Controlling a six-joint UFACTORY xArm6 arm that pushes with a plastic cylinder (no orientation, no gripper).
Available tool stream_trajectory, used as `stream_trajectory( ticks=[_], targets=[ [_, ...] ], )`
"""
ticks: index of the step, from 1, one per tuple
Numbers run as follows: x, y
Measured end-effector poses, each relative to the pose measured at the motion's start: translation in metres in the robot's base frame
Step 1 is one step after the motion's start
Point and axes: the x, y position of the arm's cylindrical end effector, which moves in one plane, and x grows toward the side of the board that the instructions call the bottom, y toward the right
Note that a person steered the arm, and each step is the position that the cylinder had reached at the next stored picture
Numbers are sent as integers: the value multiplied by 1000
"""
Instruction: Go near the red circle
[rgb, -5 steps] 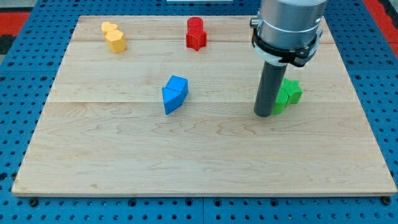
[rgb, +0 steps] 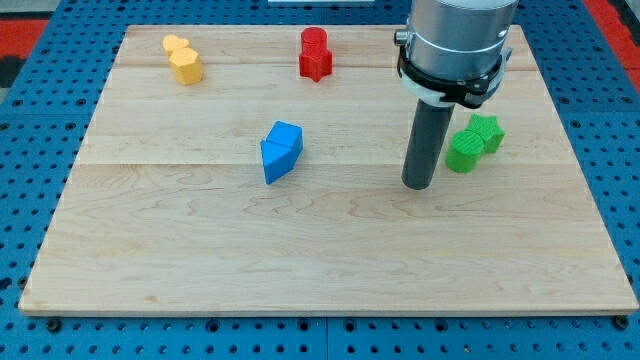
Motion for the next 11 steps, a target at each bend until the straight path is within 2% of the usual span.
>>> stream_trajectory(
  ticks=[2,3,4,5,6,7,8,11],
  targets=[
    [-63,-5],
    [-93,-35],
    [-149,-71],
    [-165,-76],
    [-227,-38],
    [-264,-63],
    [-278,-85],
    [-277,-93]
  ],
)
